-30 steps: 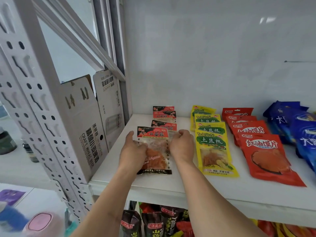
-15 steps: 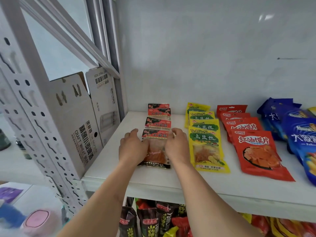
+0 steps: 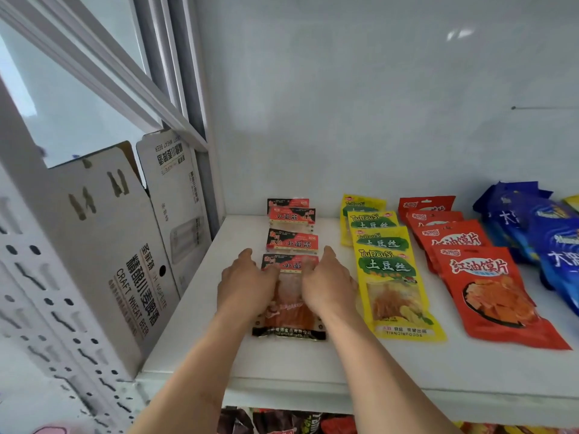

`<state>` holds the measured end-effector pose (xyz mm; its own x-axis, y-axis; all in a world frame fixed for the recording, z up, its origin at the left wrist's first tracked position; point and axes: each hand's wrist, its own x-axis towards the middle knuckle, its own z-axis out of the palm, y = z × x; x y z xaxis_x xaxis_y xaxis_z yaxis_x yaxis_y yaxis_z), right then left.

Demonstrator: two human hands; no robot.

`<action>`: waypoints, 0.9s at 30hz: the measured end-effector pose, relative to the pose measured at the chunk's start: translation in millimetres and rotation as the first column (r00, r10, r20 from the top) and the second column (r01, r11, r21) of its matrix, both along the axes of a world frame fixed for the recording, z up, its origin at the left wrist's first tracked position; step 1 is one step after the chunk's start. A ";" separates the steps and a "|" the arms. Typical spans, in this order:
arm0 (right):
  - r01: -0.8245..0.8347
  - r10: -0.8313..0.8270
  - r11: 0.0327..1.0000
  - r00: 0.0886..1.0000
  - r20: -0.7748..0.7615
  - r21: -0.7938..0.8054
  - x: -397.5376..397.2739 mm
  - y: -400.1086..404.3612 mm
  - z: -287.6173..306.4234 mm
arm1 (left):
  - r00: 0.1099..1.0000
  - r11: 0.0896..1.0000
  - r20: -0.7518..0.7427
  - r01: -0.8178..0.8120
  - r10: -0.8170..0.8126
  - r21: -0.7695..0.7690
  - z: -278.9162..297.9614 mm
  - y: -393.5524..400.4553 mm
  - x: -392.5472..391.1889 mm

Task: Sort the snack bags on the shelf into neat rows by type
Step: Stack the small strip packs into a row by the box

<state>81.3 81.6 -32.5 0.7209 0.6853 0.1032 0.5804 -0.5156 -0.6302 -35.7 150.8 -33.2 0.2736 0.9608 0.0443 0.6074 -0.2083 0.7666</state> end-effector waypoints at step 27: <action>-0.133 0.139 0.988 0.987 0.075 -0.083 52.0 112.5 31.4 | 0.900 0.928 -0.306 0.356 -0.310 0.108 19.5 -9.0 2.5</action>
